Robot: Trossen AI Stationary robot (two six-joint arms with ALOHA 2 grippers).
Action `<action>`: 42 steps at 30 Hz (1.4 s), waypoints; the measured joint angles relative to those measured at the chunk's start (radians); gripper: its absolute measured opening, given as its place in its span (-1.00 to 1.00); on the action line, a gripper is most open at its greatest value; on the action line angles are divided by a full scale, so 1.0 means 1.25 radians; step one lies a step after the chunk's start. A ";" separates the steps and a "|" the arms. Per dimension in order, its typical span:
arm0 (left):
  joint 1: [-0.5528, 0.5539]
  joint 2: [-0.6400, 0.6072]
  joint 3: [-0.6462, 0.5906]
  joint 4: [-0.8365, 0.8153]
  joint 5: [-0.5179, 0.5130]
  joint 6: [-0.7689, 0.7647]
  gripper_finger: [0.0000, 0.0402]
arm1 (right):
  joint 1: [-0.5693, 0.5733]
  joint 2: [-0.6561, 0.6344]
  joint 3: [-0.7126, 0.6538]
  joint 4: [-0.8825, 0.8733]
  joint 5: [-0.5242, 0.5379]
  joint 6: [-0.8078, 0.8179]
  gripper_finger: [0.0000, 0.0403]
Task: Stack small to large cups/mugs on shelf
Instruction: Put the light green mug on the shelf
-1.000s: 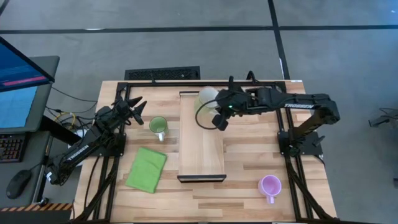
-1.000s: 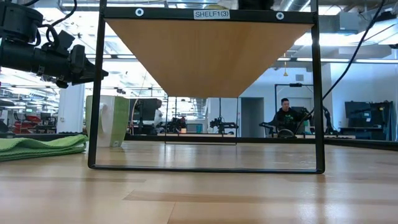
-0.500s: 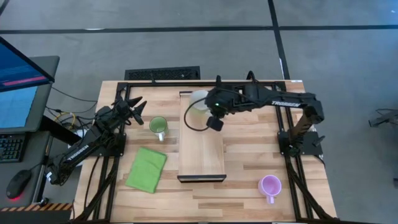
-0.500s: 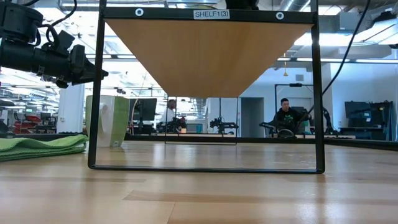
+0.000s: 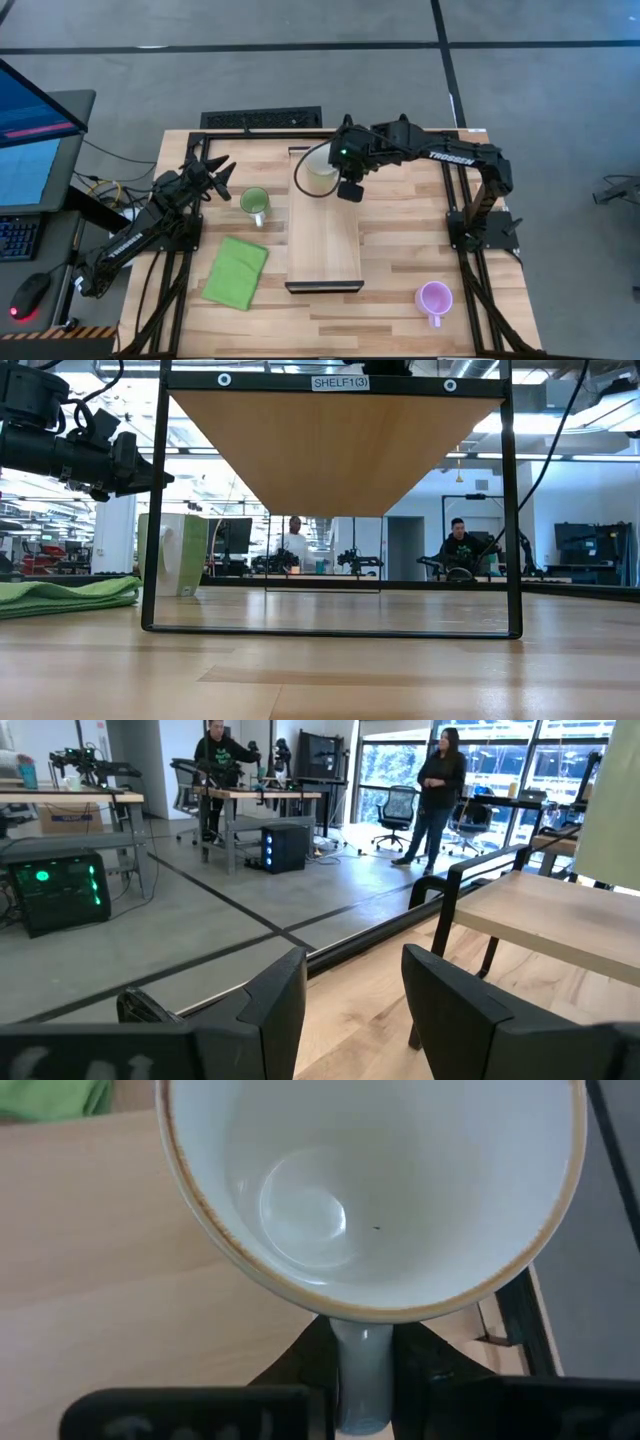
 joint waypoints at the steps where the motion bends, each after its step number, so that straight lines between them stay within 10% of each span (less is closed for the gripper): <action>1: 0.000 0.000 0.000 0.000 0.000 0.000 -0.22 | -0.004 0.000 0.000 -0.001 -0.008 -0.016 -0.67; 42: 0.000 0.011 0.000 0.000 0.000 0.000 -0.22 | -0.078 0.049 -0.001 0.009 -0.057 -0.179 -0.60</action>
